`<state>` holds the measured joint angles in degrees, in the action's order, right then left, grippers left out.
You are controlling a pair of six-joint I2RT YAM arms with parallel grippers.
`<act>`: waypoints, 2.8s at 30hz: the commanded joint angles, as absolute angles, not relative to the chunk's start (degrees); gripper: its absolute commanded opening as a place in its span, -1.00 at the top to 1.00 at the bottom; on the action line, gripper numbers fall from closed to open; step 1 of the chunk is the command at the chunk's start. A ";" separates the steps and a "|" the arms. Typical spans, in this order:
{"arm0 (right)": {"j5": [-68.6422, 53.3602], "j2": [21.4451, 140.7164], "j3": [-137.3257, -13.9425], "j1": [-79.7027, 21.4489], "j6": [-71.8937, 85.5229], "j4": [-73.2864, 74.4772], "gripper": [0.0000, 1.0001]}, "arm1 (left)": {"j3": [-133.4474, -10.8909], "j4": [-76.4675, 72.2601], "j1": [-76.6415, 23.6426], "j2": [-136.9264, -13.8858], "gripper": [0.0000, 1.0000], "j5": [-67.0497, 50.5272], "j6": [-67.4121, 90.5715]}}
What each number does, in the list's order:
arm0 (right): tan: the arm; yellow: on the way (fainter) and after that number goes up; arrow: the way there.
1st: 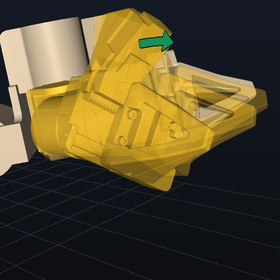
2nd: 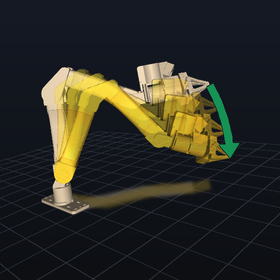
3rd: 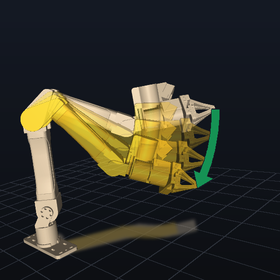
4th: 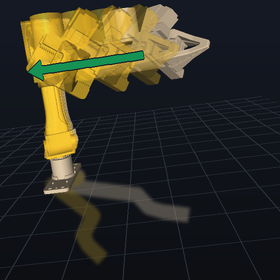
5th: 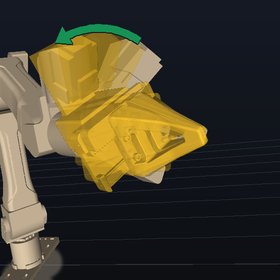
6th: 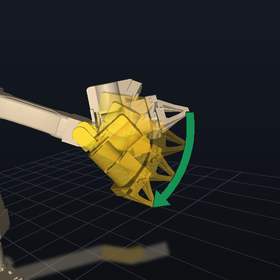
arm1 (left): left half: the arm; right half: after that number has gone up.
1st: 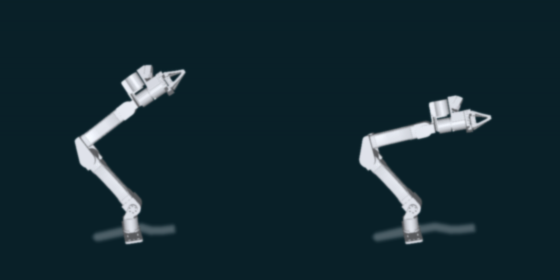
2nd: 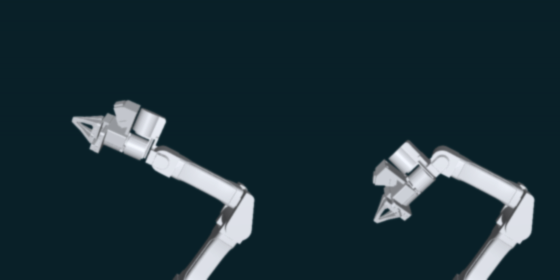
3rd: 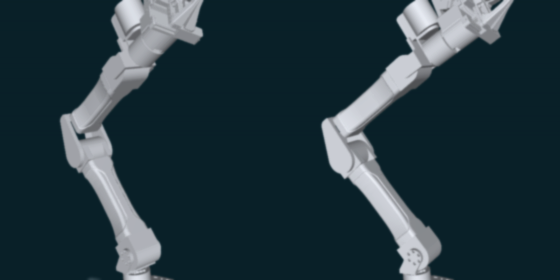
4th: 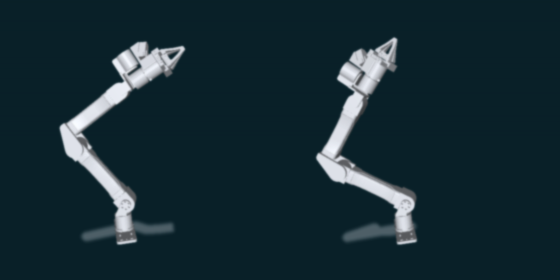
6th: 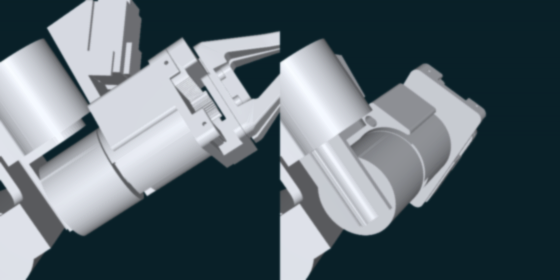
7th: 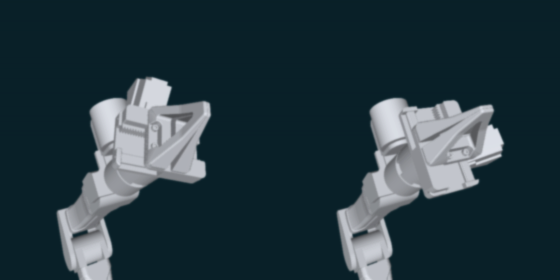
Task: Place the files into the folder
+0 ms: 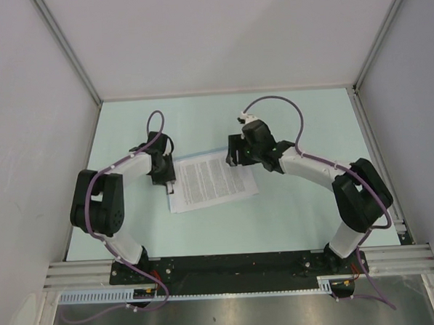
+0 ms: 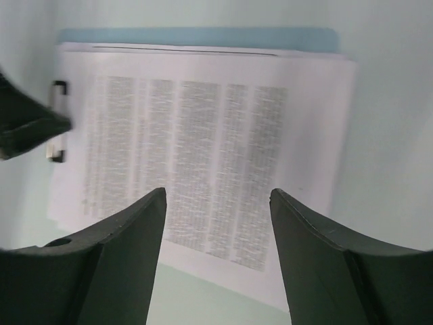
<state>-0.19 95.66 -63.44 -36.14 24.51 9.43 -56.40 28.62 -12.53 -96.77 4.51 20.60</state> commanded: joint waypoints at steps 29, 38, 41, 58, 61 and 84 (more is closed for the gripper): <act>-21.97 118.20 -75.67 -45.35 40.86 -12.91 -0.29 | -56.87 28.57 -13.10 -101.95 0.67 3.87 19.69; -20.23 123.31 -75.50 -45.96 44.82 -15.82 -0.03 | -53.97 25.23 -11.96 -99.67 1.00 -3.42 20.48; -19.34 124.45 -74.97 -46.23 46.58 -16.34 -0.01 | -51.69 22.51 -10.81 -97.48 1.00 -7.02 21.88; -20.50 111.64 -76.38 -43.51 30.52 -1.54 -0.64 | -48.52 19.69 -9.40 -95.54 1.00 -9.49 24.26; -16.72 106.36 -76.55 -41.23 22.36 9.27 -0.80 | -48.25 19.78 -9.49 -95.10 1.00 -9.05 24.08; -19.59 106.70 -65.66 -25.31 13.70 12.32 -0.92 | -47.02 17.67 -9.14 -94.75 1.00 -14.49 24.43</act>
